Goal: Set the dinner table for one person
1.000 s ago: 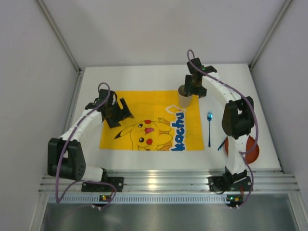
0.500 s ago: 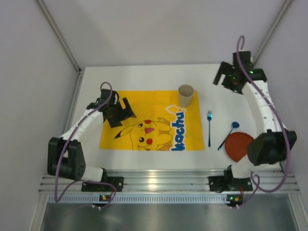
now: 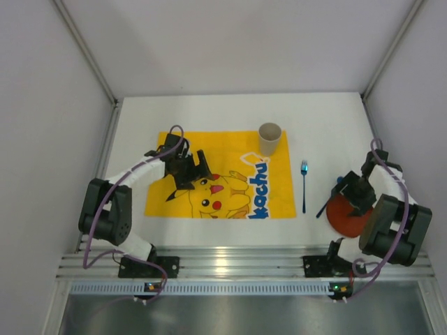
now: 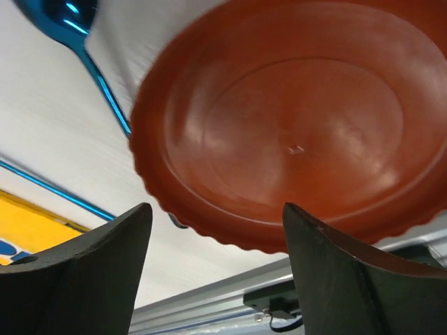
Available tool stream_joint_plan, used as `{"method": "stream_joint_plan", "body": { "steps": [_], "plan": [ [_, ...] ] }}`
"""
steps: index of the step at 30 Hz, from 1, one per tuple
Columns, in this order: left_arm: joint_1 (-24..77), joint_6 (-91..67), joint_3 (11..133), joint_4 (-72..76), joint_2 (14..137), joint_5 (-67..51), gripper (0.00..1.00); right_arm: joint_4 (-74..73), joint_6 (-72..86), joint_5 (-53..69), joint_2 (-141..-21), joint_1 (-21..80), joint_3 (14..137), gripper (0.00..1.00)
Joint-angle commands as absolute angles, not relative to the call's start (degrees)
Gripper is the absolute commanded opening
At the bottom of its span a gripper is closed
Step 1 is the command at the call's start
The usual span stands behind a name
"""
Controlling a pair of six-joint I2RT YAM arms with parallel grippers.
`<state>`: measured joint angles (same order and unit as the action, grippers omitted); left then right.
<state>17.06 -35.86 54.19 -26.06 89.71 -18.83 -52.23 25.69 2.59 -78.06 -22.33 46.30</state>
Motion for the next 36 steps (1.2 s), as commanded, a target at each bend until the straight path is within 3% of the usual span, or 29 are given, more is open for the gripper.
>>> {"method": "stream_joint_plan", "body": {
  "steps": [1,11,16,18,22,36],
  "plan": [
    [17.7,-34.5,55.9,-23.2,90.1,-20.7,0.98,-46.9,26.5,6.8,-79.4,-22.6,49.7,0.75],
    [17.8,-33.7,55.5,-23.3,89.6,-20.3,0.98,-43.4,26.6,5.6,-85.2,-18.6,50.1,0.71],
    [17.8,-33.8,55.2,-23.5,88.9,-19.8,0.95,-41.2,27.0,3.7,-89.2,-15.2,50.9,0.58],
    [17.8,-33.9,55.1,-23.6,88.6,-19.5,0.95,-41.1,26.8,2.3,-91.9,-14.2,52.2,0.48],
    [17.8,-33.9,54.9,-24.1,88.2,-18.9,0.95,-41.6,26.0,0.6,-95.4,-12.2,54.3,0.00],
    [17.8,-34.8,55.4,-24.3,88.6,-18.6,0.95,-52.4,24.9,2.6,-85.2,-10.2,62.7,0.00]
  ]
}}
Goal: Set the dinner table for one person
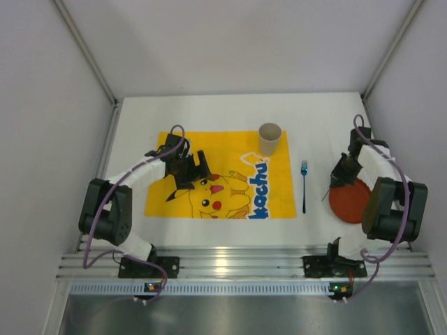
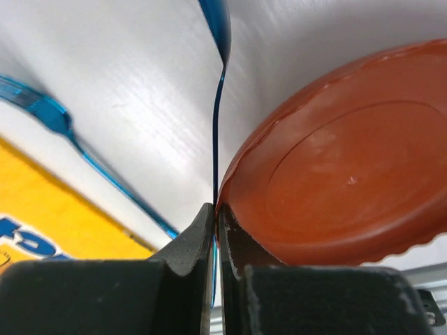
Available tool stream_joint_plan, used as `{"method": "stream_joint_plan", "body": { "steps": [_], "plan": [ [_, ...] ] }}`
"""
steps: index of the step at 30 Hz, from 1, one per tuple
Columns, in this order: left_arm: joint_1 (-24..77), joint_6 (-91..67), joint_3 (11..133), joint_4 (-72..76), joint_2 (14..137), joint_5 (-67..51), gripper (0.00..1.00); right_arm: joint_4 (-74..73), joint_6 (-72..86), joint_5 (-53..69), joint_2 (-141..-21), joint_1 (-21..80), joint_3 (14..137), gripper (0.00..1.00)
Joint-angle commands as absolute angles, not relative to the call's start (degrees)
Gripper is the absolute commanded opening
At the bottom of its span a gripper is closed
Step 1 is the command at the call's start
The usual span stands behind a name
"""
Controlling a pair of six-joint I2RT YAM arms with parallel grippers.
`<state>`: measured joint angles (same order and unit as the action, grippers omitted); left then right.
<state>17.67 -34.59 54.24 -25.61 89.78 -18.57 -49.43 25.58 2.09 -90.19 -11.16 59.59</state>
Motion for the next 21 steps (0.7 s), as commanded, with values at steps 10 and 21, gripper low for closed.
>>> {"method": "stream_joint_plan", "body": {
  "steps": [10,21],
  "plan": [
    [18.0,-36.1,56.2,-24.3,88.7,-19.1,0.95,-45.4,24.0,4.6,-86.5,-5.8,54.1,0.11],
    [18.2,-36.3,51.5,-25.6,82.4,-17.3,0.95,-42.1,24.1,1.3,-88.2,-3.8,53.7,0.31]
  ]
}}
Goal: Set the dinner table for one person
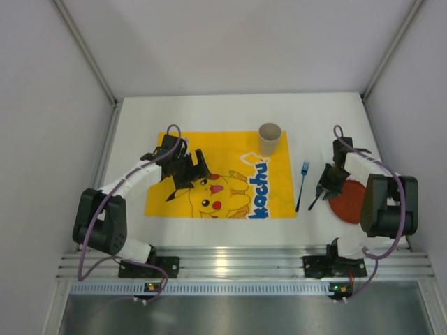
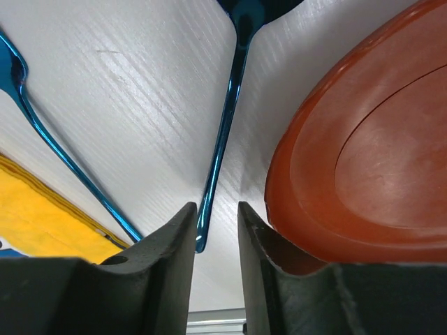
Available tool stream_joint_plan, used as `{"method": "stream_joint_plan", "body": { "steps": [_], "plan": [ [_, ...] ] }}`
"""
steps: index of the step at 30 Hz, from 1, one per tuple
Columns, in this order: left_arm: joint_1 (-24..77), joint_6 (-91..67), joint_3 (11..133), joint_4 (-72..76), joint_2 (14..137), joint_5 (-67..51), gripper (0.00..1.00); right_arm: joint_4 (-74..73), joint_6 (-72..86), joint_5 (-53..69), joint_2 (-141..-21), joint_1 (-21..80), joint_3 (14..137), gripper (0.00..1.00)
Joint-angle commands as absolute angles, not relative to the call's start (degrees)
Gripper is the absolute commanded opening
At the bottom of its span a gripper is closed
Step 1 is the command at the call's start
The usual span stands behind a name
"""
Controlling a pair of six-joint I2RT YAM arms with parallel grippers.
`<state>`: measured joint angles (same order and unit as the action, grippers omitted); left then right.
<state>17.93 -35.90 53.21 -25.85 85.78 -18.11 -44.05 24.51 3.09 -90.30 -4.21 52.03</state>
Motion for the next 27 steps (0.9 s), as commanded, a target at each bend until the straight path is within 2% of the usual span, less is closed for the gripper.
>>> {"method": "stream_joint_plan", "body": {
  "steps": [1,9,12,17,22,27],
  "plan": [
    [18.2,-36.6,51.1,-25.6,81.8,-17.3,0.95,-42.2,24.0,1.3,-88.8,-3.8,54.1,0.32],
    [18.2,-36.3,51.1,-26.5,80.6,-17.1,0.95,-38.5,24.1,-1.9,-93.5,-3.8,54.5,0.33],
    [18.2,-35.7,52.0,-27.7,80.9,-17.1,0.95,-36.9,23.7,-3.4,-96.6,-3.8,55.7,0.30],
    [18.2,-34.4,52.9,-29.7,80.3,-16.6,0.95,-36.6,23.4,-5.6,-100.3,-3.8,57.9,0.22],
    [18.2,-34.4,52.6,-30.1,79.9,-16.6,0.95,-34.7,23.6,-4.0,-100.6,-3.5,55.2,0.00],
    [18.2,-34.4,52.4,-30.1,79.5,-17.0,0.95,-37.4,23.3,-4.2,-96.3,-1.4,56.8,0.00]
  ]
}}
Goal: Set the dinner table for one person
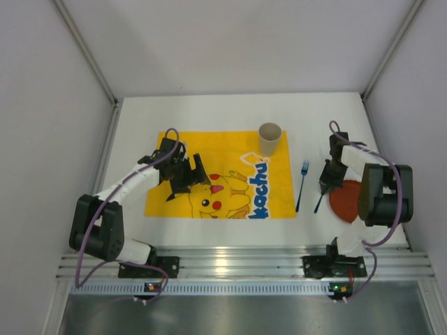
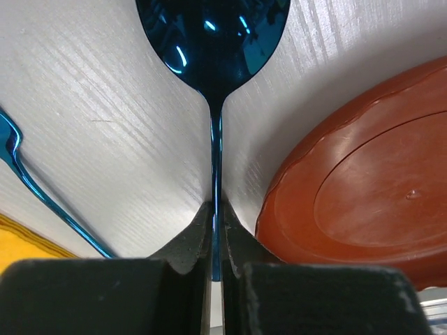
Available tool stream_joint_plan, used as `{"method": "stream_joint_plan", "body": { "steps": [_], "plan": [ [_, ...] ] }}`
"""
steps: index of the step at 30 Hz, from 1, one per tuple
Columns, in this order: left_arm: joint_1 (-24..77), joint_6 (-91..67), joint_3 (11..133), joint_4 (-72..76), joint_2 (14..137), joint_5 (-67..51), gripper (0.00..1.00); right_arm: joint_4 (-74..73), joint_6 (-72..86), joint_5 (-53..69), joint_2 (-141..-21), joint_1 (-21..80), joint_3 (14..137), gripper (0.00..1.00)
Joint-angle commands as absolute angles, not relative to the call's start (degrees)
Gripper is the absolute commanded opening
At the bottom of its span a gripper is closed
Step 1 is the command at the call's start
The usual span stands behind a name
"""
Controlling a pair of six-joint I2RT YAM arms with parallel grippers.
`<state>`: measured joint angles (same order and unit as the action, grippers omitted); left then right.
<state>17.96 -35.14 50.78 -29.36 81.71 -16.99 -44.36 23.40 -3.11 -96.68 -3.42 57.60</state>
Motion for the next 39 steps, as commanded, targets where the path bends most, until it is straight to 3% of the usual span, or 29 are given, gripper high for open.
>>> {"method": "stream_joint_plan", "body": {
  "steps": [1,9,15,24,39],
  "plan": [
    [18.2,-34.2,52.4,-30.2,79.4,-17.0,0.95,-39.7,23.5,-4.5,-93.5,-1.0,57.6,0.00],
    [18.2,-35.0,53.1,-29.2,80.2,-16.8,0.95,-50.4,26.2,-5.4,-81.5,10.7,67.2,0.00],
    [18.2,-35.6,53.5,-28.8,80.3,-16.6,0.95,-47.7,29.8,1.4,-78.1,20.2,63.8,0.00],
    [18.2,-36.0,52.6,-29.5,77.7,-16.2,0.95,-38.4,31.6,3.5,-88.7,31.2,64.6,0.00],
    [18.2,-35.7,50.2,-33.0,72.0,-14.3,0.95,-36.0,32.0,1.7,-100.8,32.4,68.6,0.02]
  ]
}}
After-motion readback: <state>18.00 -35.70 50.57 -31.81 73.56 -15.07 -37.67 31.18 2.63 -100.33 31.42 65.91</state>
